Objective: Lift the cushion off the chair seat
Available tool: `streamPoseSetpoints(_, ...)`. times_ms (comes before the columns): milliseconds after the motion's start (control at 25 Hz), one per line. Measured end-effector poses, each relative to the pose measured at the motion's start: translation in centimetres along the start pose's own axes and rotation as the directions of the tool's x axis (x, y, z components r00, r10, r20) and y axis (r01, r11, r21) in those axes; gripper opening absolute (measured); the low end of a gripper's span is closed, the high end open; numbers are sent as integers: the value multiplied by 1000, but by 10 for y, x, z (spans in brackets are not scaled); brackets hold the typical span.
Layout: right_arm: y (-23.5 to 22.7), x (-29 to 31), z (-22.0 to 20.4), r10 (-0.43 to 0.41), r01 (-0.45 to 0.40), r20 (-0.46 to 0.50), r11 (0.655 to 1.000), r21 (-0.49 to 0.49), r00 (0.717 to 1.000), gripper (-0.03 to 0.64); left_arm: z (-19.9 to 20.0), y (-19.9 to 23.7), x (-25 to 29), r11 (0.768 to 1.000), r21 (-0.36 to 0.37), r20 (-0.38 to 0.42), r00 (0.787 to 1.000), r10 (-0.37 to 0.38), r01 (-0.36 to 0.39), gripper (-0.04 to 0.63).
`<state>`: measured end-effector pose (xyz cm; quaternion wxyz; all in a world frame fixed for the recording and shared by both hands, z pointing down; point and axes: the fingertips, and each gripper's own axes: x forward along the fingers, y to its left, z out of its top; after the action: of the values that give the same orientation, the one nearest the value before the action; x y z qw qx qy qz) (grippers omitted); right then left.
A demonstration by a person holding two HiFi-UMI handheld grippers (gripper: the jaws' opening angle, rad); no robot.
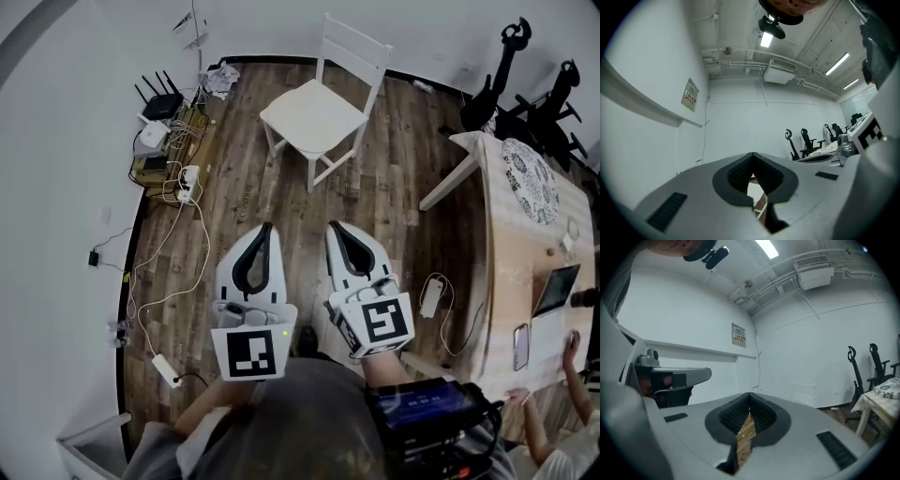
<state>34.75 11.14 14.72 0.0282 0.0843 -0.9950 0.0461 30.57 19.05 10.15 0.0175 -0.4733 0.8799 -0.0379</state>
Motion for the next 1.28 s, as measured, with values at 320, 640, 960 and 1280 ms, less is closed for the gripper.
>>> streamPoseSetpoints(320, -8, 52, -6, 16, -16, -14, 1000, -4, 1000, 8, -12, 35, 36, 1000, 1, -6, 999, 31, -31, 6)
streamPoseSetpoints(640, -17, 125, -5, -3, 3, -24, 1000, -5, 1000, 8, -20, 83, 95, 1000, -12, -12, 1000, 15, -15, 6)
streamPoseSetpoints(960, -18, 208, -5, -31, 30, -53, 999, -15, 998, 8, -31, 143, 157, 999, -51, -26, 1000, -11, 9, 6)
streamPoseSetpoints(1280, -13, 271, 12, -43, 41, -35, 997, -60, 998, 8, -23, 198, 202, 998, -67, 18, 1000, -13, 14, 6)
